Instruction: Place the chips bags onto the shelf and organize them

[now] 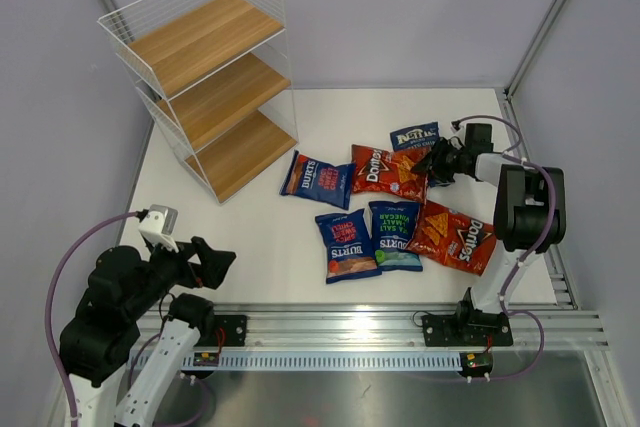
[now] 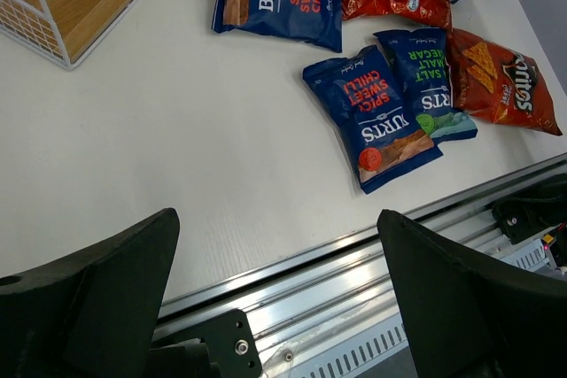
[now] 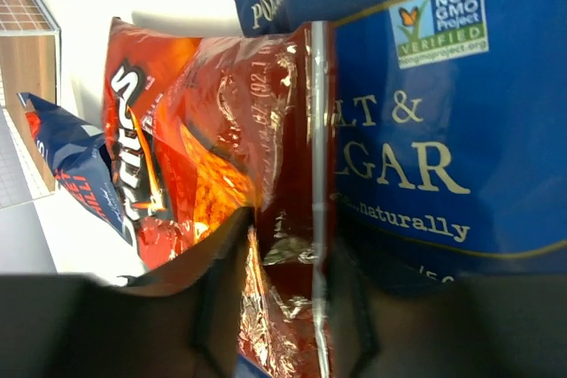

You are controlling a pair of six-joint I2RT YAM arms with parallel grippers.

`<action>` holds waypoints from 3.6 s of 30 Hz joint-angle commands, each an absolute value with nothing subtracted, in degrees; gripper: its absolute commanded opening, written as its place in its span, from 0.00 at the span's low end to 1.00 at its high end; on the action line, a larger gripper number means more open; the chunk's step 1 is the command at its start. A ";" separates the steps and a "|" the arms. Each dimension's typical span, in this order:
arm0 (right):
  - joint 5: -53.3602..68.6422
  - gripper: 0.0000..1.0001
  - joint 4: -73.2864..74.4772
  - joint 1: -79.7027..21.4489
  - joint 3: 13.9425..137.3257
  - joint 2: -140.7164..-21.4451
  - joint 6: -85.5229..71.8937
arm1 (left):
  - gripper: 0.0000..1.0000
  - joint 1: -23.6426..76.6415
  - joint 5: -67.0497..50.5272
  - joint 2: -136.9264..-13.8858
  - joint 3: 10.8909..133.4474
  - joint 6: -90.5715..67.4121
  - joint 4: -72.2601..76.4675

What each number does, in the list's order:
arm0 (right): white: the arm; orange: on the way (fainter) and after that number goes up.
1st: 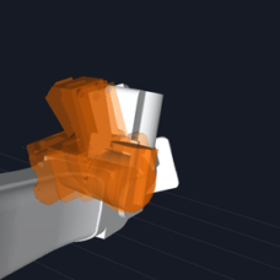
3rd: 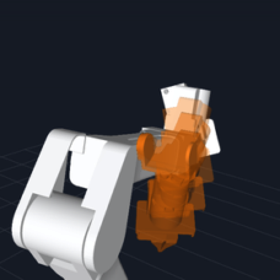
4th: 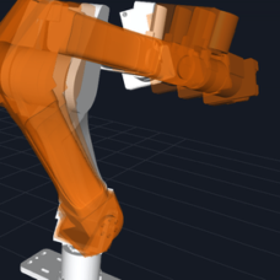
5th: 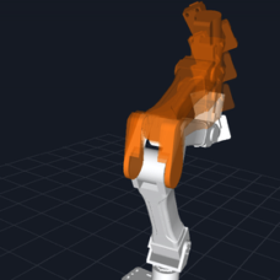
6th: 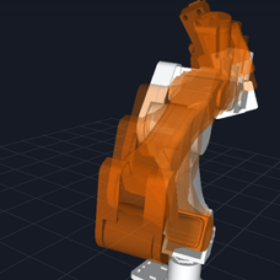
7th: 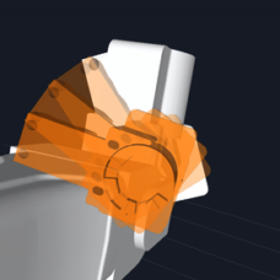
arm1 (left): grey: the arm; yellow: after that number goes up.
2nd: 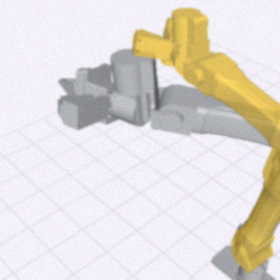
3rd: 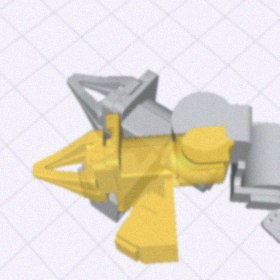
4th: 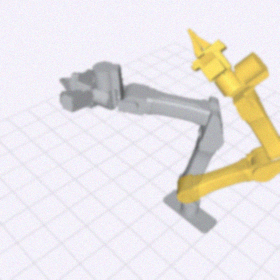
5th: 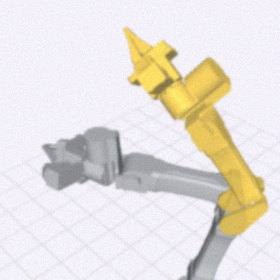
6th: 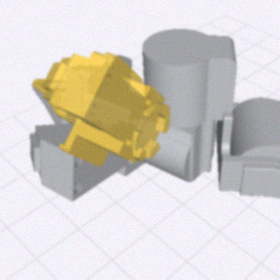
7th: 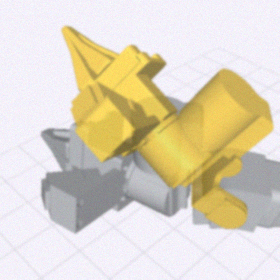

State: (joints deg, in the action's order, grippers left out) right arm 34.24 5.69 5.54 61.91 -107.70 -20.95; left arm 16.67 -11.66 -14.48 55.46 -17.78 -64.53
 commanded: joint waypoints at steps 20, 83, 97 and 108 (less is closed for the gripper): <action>27.33 0.00 18.18 4.92 69.42 -77.01 -26.36 | 0.99 16.96 -21.61 -15.12 51.77 -27.14 -47.67; 73.48 0.00 -1.23 -2.46 90.70 -51.50 -55.99 | 0.61 68.73 -16.62 -57.23 53.97 -58.73 55.74; 71.99 0.28 4.12 -2.46 92.46 -51.94 -52.57 | 0.15 70.05 -1.33 -50.11 55.28 -47.03 31.41; 68.91 0.76 9.83 -2.46 92.11 -51.86 -46.95 | 0.00 69.96 3.95 -45.97 58.10 -43.68 22.50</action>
